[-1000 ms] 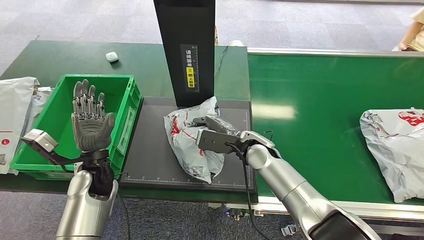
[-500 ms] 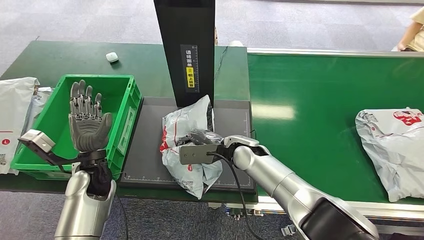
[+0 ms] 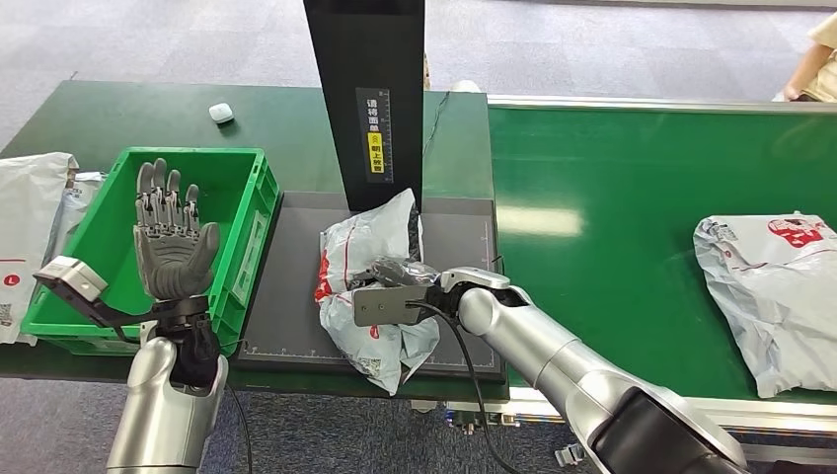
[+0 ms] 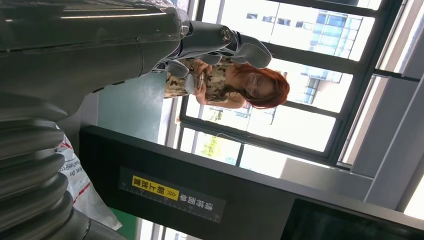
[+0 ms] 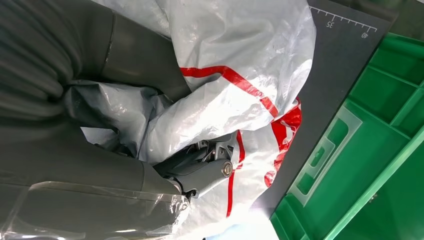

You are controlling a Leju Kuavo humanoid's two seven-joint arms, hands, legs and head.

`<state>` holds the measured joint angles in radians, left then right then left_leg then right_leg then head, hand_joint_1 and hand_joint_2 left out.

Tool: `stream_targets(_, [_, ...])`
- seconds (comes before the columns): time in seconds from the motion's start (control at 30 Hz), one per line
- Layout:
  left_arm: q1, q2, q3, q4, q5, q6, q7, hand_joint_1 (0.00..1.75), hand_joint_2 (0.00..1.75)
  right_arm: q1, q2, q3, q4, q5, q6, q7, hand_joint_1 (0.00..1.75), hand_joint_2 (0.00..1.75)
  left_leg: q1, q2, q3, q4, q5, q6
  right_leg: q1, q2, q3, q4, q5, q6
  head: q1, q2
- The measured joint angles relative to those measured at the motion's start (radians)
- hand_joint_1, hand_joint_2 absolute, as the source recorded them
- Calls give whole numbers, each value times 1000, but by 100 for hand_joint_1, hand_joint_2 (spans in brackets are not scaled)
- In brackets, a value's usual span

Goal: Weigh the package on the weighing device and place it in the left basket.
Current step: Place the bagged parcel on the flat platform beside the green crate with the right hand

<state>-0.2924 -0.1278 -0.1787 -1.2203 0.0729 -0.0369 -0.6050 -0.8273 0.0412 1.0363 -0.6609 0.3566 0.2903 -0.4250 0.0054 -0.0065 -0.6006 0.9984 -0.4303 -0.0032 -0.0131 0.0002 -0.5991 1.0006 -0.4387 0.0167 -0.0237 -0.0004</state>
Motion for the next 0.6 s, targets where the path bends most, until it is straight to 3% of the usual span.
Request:
stream_targets(0.13, [0, 0, 1, 0, 0, 0, 0, 0, 175, -1, 0, 1, 3, 0, 0, 0, 175, 175, 0, 0, 0, 0, 0, 0, 0, 0, 0, 0, 0, 0, 0, 0])
stream_targets(0.27, [0, 0, 2, 0, -2, 2, 1, 0, 175, -1, 0, 2, 4, -11, -9, 1, 0, 175, 0, 0, 0, 0, 0, 0, 0, 0, 0, 0, 0, 0, 0, 0])
stream_targets(0.47, [1, 0, 2, 0, -8, 6, 5, 0, 175, 2, 0, 2, 3, -41, -34, 3, 0, 175, 0, 0, 1, 0, 0, 0, 0, 0, 0, 0, 0, 0, 0, 0])
stream_targets(0.5, [11, 0, 3, -8, -17, 10, 12, 0, 175, 26, -5, -14, -32, -86, -85, 28, 0, 175, 0, 0, 1, 0, 0, 0, 0, 0, 0, 0, 0, 0, 0, 0])
stream_targets(0.53, [35, 0, 8, -28, -31, 13, 22, 0, 175, 74, -17, -75, -118, -148, -177, 85, 0, 175, 0, 0, 0, 0, 0, 0, 0, 0, 0, 0, -1, 0, 0, 0])
stream_targets(0.6, [95, 0, 23, -80, -62, 16, 45, 0, 175, 203, -47, -301, -358, -247, -353, 200, 0, 175, 0, -1, -1, 0, -2, 1, -1, -1, -1, -1, -1, 1, 0, 0])
